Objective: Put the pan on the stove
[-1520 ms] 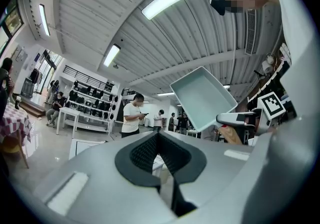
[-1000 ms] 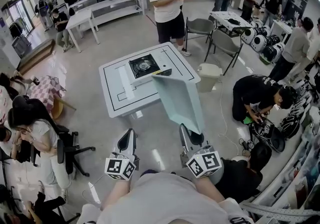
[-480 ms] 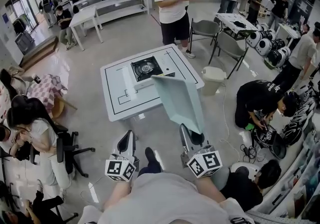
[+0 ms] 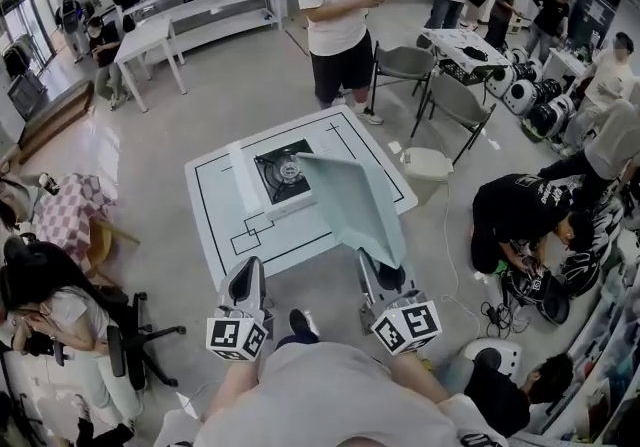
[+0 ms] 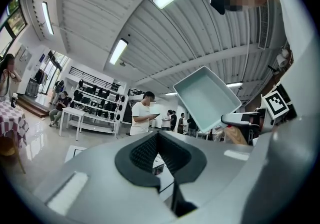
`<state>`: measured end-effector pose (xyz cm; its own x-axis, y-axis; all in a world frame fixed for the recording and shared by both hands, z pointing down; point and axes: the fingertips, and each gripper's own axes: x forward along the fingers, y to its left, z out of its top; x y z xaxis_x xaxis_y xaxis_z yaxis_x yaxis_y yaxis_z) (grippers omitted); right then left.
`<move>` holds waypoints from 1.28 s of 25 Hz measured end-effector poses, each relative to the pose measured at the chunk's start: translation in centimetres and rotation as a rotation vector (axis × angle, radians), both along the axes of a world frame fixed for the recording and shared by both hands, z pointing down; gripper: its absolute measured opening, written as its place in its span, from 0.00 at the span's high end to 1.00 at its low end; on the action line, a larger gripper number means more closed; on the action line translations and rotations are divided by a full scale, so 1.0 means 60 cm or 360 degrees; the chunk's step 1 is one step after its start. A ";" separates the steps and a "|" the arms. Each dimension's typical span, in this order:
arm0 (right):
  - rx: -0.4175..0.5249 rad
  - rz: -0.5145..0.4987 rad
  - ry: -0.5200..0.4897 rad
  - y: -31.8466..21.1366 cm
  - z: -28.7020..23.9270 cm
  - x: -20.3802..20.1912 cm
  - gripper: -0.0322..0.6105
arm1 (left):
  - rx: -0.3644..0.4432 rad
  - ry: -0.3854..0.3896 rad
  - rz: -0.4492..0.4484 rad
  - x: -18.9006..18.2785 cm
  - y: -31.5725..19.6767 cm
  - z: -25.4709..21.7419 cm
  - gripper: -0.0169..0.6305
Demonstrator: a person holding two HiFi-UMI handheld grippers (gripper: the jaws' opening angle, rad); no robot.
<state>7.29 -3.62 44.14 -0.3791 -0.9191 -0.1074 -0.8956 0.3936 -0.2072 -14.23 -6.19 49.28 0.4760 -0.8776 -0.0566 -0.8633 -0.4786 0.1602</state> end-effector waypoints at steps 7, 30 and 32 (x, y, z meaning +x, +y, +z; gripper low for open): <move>0.0009 0.0040 -0.0015 -0.172 -0.003 -0.050 0.75 | 0.0024 -0.0045 0.0041 -0.057 -0.184 -0.005 0.96; -0.0233 -0.0289 -0.0141 -0.402 0.044 -0.061 0.75 | -0.0117 -0.0006 -0.0142 -0.039 -0.361 0.011 0.96; -0.0290 -0.0345 -0.0206 -0.416 0.058 -0.066 0.75 | -0.0142 -0.0011 -0.0169 -0.044 -0.363 0.019 0.96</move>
